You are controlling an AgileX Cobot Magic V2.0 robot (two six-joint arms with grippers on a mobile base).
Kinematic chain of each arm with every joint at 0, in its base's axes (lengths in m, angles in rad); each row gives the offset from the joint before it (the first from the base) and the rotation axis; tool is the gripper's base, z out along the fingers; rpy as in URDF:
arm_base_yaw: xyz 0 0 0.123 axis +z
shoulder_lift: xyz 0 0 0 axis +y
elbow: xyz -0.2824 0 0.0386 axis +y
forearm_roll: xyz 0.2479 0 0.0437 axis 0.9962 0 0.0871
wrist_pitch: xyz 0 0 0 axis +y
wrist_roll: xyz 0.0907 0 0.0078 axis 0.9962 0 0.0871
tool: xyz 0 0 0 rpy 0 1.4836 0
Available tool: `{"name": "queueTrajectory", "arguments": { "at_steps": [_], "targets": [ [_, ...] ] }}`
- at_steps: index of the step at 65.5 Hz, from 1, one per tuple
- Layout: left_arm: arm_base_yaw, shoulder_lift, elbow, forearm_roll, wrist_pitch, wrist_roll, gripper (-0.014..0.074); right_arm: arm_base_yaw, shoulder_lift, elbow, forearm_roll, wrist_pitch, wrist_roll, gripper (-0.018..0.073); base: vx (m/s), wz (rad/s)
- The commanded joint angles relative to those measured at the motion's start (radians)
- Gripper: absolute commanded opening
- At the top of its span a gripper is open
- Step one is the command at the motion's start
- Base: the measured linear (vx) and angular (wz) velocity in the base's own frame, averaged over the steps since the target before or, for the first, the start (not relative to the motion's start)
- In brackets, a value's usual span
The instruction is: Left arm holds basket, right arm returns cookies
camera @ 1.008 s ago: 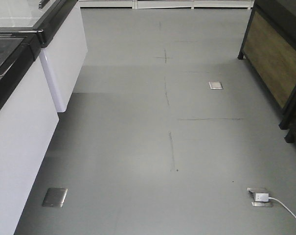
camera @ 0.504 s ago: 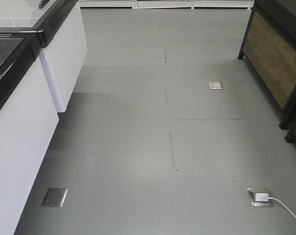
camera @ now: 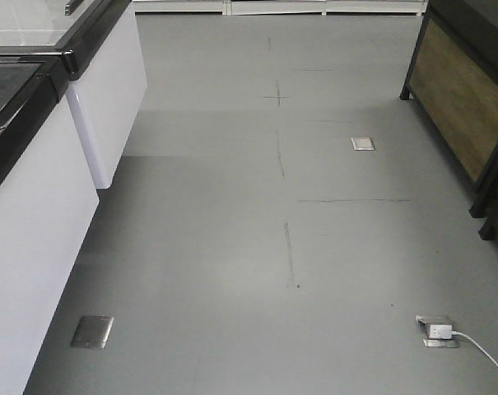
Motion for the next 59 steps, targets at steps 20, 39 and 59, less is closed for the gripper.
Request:
{"name": "queueTrajectory", "arguments": {
  "at_steps": [20, 39, 59],
  "targets": [
    [0.002, 0.084, -0.029, -0.001, -0.254, -0.024, 0.044, -0.001, -0.012, 0.017, -0.004, -0.076, -0.008, -0.0003, 0.0, 0.0],
    [0.001, 0.127, -0.029, -0.001, -0.318, -0.024, 0.0434, -0.001, -0.012, 0.017, -0.004, -0.076, -0.008, -0.0003, 0.0, 0.0],
    [0.0, 0.144, -0.029, -0.001, -0.349, -0.028, 0.0316, -0.001, -0.012, 0.017, -0.004, -0.076, -0.008, -0.0003, 0.0, 0.0]
  ]
}}
